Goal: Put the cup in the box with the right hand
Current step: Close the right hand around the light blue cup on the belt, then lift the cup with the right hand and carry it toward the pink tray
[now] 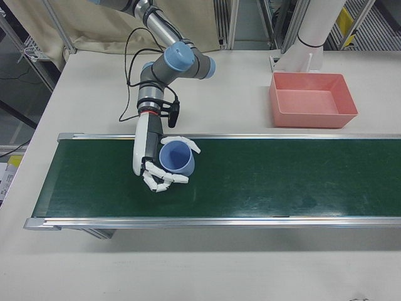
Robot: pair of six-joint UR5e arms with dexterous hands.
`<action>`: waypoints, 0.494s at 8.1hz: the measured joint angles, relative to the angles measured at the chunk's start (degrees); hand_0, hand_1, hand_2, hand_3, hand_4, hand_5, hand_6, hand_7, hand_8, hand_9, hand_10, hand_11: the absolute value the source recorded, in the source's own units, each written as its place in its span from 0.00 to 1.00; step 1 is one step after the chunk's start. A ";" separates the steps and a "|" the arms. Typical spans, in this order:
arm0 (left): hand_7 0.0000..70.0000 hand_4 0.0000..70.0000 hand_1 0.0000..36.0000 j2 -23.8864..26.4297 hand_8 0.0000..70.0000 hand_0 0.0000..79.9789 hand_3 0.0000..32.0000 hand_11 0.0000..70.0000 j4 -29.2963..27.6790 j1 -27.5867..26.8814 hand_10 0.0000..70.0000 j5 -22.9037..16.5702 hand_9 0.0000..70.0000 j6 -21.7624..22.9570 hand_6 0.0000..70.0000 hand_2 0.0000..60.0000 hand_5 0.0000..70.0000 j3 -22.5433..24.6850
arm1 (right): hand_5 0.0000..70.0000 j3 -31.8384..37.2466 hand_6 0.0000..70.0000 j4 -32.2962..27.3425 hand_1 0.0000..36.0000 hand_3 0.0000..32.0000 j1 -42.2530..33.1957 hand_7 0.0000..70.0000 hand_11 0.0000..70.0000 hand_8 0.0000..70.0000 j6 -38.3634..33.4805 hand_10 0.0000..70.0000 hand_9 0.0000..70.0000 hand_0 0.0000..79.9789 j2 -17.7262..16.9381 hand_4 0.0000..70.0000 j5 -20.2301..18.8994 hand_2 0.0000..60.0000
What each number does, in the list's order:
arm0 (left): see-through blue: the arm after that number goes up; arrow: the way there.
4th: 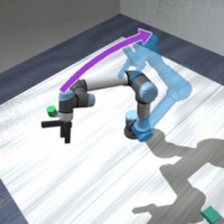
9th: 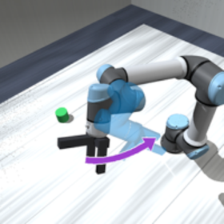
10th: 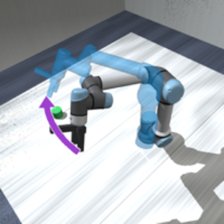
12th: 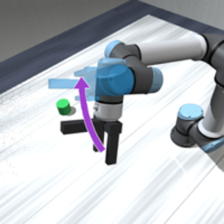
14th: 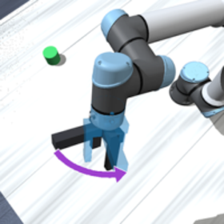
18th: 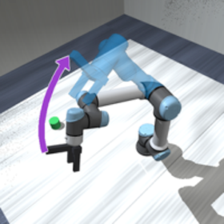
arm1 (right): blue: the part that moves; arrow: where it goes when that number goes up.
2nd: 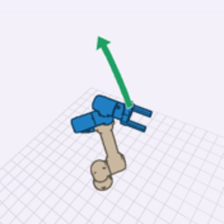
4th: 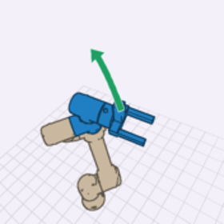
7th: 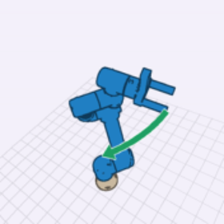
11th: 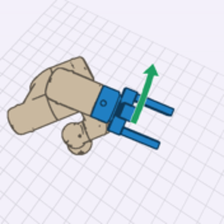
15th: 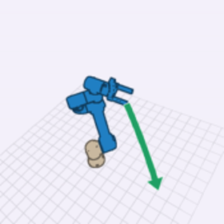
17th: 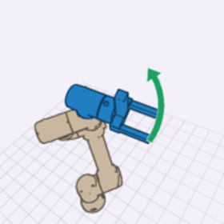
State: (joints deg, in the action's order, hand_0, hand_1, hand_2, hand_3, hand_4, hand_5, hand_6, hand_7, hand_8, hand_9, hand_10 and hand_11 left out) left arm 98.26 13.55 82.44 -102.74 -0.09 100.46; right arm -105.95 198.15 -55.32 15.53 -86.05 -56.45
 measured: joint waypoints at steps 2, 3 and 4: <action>0.00 0.00 0.00 0.00 0.00 0.00 0.00 0.00 -0.01 0.00 0.00 0.00 0.00 0.00 0.00 0.00 0.00 0.00 | 0.24 -6.39 0.47 0.18 1.00 0.00 0.95 1.00 1.00 0.82 1.08 0.70 1.00 0.75 -0.06 1.00 0.06 1.00; 0.00 0.00 0.00 0.00 0.00 0.00 0.00 0.00 0.02 0.00 0.00 0.00 0.00 0.00 0.00 0.00 0.00 0.02 | 0.23 -10.70 0.47 0.20 0.95 0.00 2.99 1.00 1.00 0.82 3.09 0.70 1.00 0.74 -0.07 1.00 0.04 1.00; 0.00 0.00 0.00 0.00 0.00 0.00 0.00 0.00 0.05 0.00 0.00 0.00 0.00 0.00 0.00 0.00 0.00 0.06 | 0.23 -15.04 0.47 0.22 0.92 0.00 6.19 1.00 1.00 0.82 6.05 0.70 1.00 0.75 -0.02 1.00 0.12 1.00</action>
State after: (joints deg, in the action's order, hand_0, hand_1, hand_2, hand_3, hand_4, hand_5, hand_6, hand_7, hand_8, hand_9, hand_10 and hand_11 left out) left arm 98.26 13.59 82.44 -102.74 -0.09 100.52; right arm -120.99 198.36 -49.13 21.58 -86.07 -56.33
